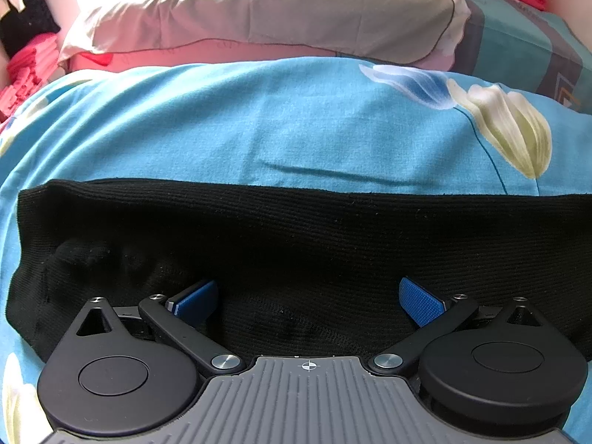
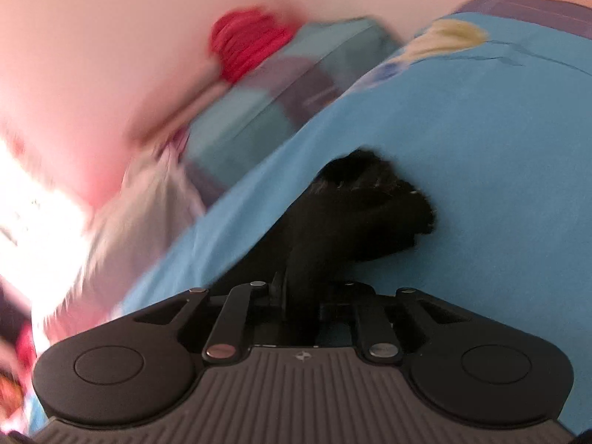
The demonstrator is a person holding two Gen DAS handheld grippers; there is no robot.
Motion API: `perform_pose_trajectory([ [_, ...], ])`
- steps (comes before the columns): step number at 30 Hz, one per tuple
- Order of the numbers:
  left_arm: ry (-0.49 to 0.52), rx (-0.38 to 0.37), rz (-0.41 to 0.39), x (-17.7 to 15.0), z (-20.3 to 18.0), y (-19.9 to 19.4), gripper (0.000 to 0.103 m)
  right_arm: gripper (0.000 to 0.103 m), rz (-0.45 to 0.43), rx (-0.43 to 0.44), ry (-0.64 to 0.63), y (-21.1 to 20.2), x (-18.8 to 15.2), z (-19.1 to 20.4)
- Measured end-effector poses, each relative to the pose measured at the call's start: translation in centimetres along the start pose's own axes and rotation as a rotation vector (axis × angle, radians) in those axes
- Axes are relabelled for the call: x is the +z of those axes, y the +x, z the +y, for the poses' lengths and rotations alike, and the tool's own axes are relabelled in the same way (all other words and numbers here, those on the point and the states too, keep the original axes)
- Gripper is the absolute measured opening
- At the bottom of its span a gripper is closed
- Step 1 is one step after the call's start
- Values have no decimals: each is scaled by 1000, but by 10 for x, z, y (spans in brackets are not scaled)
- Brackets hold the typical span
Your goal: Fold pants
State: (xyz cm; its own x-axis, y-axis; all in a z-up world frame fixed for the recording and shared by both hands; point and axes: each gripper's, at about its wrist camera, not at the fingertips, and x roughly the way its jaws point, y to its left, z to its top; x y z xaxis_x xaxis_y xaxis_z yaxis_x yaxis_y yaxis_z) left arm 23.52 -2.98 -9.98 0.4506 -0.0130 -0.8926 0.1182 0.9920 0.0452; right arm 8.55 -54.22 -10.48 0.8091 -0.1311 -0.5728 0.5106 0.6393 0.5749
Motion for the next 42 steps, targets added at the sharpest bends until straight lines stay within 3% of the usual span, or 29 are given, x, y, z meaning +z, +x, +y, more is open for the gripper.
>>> perform_pose_trajectory([
  [2,1,1,-1,0,0,0,103,19,-7,-1,53,1,-4,0],
  [5,-1,0,2,0,1,0,103,44,-2,-3,7,-4,-22,10],
  [6,-2,0,5,1,0,0,103,58,-9,9,-1,-8,-25,12],
  [7,-4,-1,7,2,1,0,103,62,-14,21,-2,-13,-30,14],
  [10,-19,-14,12,2,4,-2,103,63,-8,18,-25,-25,-48,18],
  [15,-23,20,35,5,5,-11,103,60,-10,1,-106,-29,-58,28],
  [18,-35,60,48,5,9,-15,103,23,-2,-36,-90,-23,-48,29],
  [21,-49,73,54,3,15,-19,103,21,7,-59,-84,-18,-43,32],
  [29,-55,99,32,-1,29,-35,103,21,-42,-142,-236,-24,-53,59],
  [33,-52,103,19,-3,36,-43,103,21,-118,-190,-415,-34,-67,90],
  [36,-55,104,14,-6,42,-47,103,21,-213,-218,-622,-44,-92,126],
  [39,-63,104,11,-8,48,-49,103,21,-313,-152,-875,-58,-136,168],
  [42,-71,106,6,-11,54,-50,103,25,-393,-3,-1140,-71,-203,208],
])
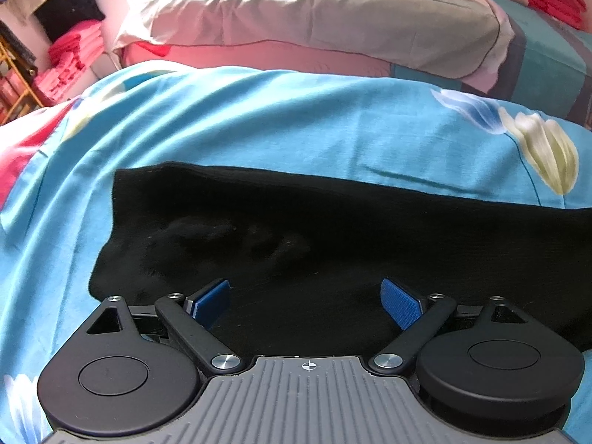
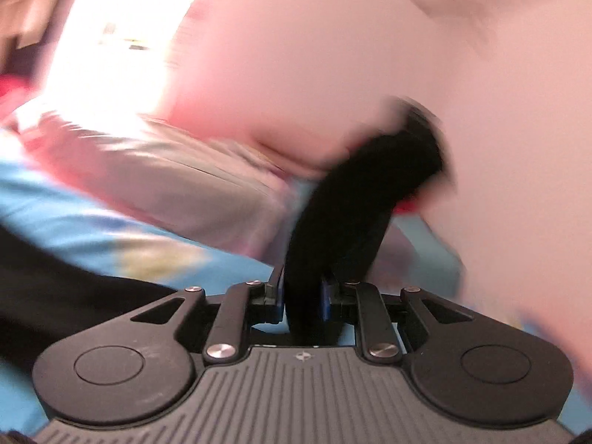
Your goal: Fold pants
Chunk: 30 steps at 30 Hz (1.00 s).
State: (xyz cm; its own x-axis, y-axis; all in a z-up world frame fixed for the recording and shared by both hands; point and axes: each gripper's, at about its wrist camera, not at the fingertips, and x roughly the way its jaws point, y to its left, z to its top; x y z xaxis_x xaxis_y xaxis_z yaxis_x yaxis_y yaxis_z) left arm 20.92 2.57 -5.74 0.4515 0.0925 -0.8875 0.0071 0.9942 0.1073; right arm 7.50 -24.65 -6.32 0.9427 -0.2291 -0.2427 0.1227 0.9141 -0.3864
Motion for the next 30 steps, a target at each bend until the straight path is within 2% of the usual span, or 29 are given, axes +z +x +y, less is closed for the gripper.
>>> perform_pose_trajectory([
  [2,-6,1,2,-2,4,1,103,27,-41,115,-184,-7,-6,49],
  [3,-8,3,4,-3,6,1,103,25,-20,168,-293,-6,-14,74],
  [5,-10,4,9,-6,12,1,103,21,84,280,-465,3,-32,112],
  [6,-10,5,10,-7,15,0,103,21,96,265,-490,4,-36,120],
  [9,-18,9,1,-10,24,-3,103,21,64,267,-403,-2,-23,110],
  [12,-41,11,2,-10,32,-3,103,20,-29,305,-358,-15,-12,98],
  [13,-48,11,3,-10,33,-2,103,20,-30,351,-374,-18,-14,98],
  [15,-56,9,5,-9,34,-2,103,18,44,398,-473,-13,-28,108],
  [18,-49,4,-8,-5,28,-7,103,18,34,382,-507,-15,-36,113],
  [22,-46,-46,-45,8,4,-13,103,19,39,359,-493,-13,-33,118],
  [26,-8,-77,-92,17,-36,-13,103,19,36,348,-486,-20,-42,118],
  [29,8,-95,-76,15,-63,1,103,27,39,338,-466,-23,-42,114],
  [30,16,-96,-62,13,-71,8,103,34,40,333,-455,-21,-40,112],
])
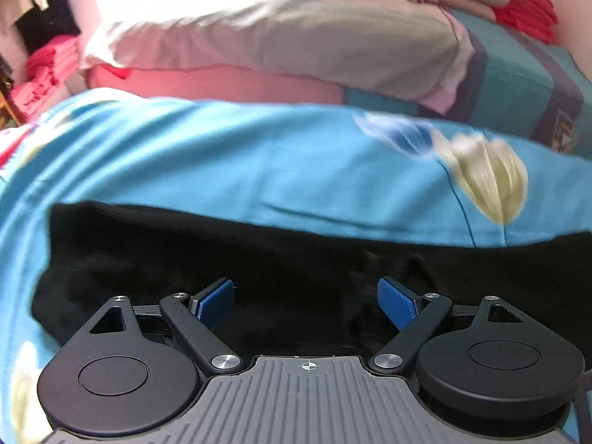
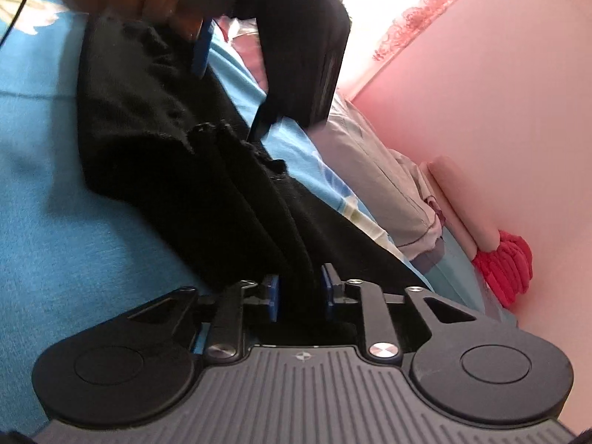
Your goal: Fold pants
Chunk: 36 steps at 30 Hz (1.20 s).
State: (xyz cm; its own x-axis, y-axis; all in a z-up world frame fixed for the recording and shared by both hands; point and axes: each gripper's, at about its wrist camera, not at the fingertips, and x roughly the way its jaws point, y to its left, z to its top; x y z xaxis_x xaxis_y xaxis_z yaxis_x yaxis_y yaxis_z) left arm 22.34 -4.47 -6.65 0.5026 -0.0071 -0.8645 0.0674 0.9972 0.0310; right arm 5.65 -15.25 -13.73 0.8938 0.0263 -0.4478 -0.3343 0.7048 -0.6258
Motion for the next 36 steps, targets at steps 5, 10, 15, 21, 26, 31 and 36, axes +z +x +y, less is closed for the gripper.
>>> perform_pose_trajectory([
  [5,44,41,0,-14,-14,14,103,57,10,-63,77,-11,-15,-22],
  [10,49,41,19,-12,-11,15,103,66,69,-170,176,-28,-50,-53],
  [15,52,54,15,-13,-13,18,103,66,112,-254,387,-27,-48,-79],
  [21,68,64,7,-15,-15,17,103,67,35,-248,188,5,-33,-71],
  [26,72,49,17,-17,-17,19,103,70,166,-287,559,20,-49,-126],
  [31,88,57,13,-18,-19,20,103,64,143,-258,319,16,-46,-93],
  [36,94,47,11,-18,-16,20,103,66,236,-186,480,16,-68,-121],
])
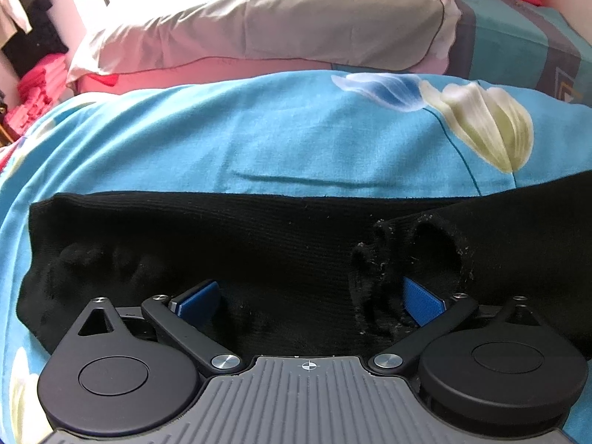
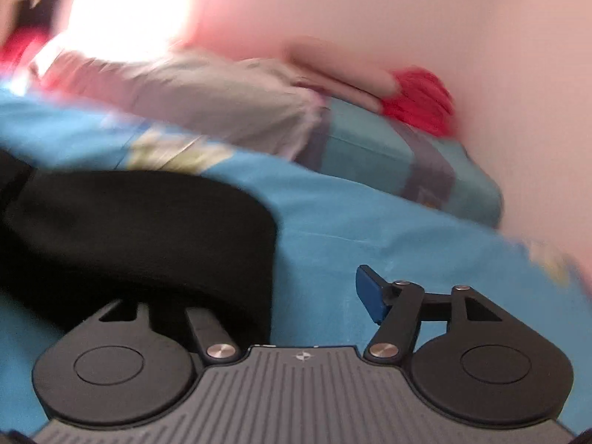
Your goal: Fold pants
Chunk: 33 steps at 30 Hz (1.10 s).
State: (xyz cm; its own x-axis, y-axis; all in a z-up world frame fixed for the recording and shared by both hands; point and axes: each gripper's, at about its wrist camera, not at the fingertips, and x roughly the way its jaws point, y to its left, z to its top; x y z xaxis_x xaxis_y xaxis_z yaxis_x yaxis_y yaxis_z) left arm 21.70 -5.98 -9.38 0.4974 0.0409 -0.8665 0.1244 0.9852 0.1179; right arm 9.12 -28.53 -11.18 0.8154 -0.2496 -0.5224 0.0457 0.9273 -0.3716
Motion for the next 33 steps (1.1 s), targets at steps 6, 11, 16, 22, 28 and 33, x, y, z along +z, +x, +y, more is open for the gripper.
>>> perform_pose_trajectory([
  [6,-11,-139,20,7,16,-10,103,76,-66,250,29,-58,-4,-22],
  [11,-3,-284,-44,1,39,-40,103,69,-164,329,107,-69,31,-26],
  [16,-18,-236,-56,-12,56,-57,103,59,-97,372,101,-28,52,10],
  [22,-104,-55,-4,-28,100,-57,103,64,-55,328,-11,-21,62,45],
  [28,-211,44,37,-49,153,-57,103,70,12,338,-201,-4,81,84],
  [33,-297,102,52,-69,200,-61,103,77,-103,356,-167,-32,124,100],
])
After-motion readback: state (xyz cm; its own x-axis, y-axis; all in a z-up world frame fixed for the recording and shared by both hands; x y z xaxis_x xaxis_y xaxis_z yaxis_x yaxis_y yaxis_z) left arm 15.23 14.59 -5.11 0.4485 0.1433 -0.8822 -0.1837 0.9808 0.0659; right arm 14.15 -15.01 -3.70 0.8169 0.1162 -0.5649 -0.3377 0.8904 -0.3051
